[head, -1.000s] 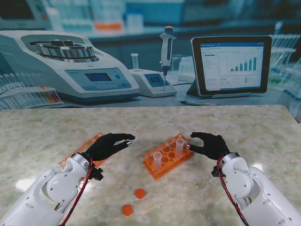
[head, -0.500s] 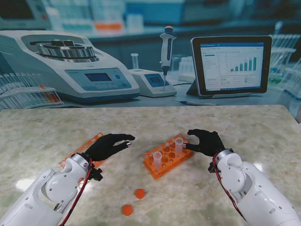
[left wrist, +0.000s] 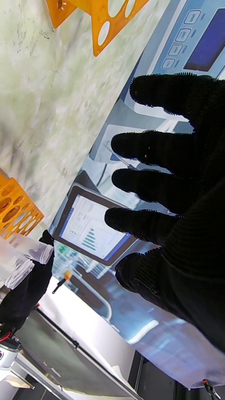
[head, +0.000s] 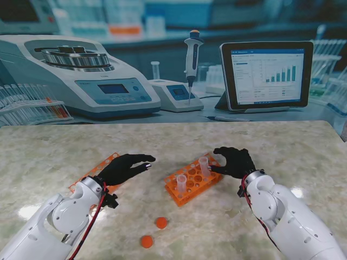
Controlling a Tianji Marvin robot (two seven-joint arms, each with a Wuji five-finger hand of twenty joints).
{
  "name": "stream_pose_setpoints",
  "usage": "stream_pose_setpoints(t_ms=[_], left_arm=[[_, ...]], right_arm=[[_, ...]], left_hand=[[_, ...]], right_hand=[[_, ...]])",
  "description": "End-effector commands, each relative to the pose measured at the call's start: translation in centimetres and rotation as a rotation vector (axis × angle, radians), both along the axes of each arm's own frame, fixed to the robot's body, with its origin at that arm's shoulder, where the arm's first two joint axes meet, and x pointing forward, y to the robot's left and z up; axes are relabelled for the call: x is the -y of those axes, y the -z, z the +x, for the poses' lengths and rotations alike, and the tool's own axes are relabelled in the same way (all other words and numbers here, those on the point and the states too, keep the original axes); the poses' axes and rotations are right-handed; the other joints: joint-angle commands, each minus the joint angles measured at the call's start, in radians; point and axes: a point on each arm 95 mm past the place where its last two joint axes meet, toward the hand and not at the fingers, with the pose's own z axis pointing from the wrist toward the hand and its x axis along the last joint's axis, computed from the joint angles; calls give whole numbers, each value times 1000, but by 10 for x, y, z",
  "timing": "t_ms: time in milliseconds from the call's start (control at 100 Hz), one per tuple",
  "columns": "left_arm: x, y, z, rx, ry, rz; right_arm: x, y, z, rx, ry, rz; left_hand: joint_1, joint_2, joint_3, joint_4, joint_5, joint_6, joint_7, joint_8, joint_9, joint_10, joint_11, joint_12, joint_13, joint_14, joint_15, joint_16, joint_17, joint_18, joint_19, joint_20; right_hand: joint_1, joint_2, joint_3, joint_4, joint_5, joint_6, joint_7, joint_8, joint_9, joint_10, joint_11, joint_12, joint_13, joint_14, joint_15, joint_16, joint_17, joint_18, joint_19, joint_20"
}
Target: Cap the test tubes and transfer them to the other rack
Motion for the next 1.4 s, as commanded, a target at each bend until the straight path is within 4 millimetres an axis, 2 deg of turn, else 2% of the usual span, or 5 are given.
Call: stream_pose_setpoints(t_ms=[0,370,770,1040,1390], left_arm=[[1,-1,-1,-1,6,4],[1,-1,-1,-5,7,6],[2,0,-1,-9,12,9],[3,0,0,-11,15,8],[4,0,0,-14,20,9]], right_arm=[[-1,4,-2,-7,5,-5],[0,1,6,-26,-9,-18],[-4,2,3,-54,-65,18],[-3,2,1,-40,-77,12],[-11,7,2,-10,-116,-24]], left_hand=[[-10,40,-17,-11,-8,-2,-16,-5,-13,-7,-1,-12,-29,-25,-9,-5,-17,-19,-41,-18],[-10,39,-18,-11,-8,-3,-16,-5,-15,-6,-1,-12,-29,-22,-9,-5,-17,-17,-41,-17],[-10,40,-17,-11,-8,-4,-16,-4,-14,-7,-1,-12,-29,-23,-9,-5,-17,-19,-41,-17],[-10,40,-18,-11,-7,-4,-15,-4,-14,-6,-1,-12,-28,-24,-8,-5,-17,-18,-41,-16],[-10,40,-17,-11,-5,-3,-15,-4,-12,-7,0,-10,-29,-25,-8,-4,-18,-18,-42,-17]], right_hand=[[-7,-31,17,-14,-58,33,-28,-11,-44,22,-16,-12,-32,3,-20,-17,-22,-12,-17,-23],[-64,-42,6,-31,-104,100,-71,-25,-112,76,-42,-25,-72,11,-29,-24,-43,-21,-42,-37],[-130,-46,31,-52,-87,89,-78,-20,-101,68,-37,-26,-66,11,-24,-25,-39,-17,-46,-42],[-125,-70,62,-56,-88,87,-80,-16,-103,69,-38,-26,-65,15,-23,-25,-36,-15,-42,-41],[-106,-117,105,-56,-82,57,-70,-8,-103,58,-41,-28,-66,13,-24,-26,-40,-13,-42,-44]])
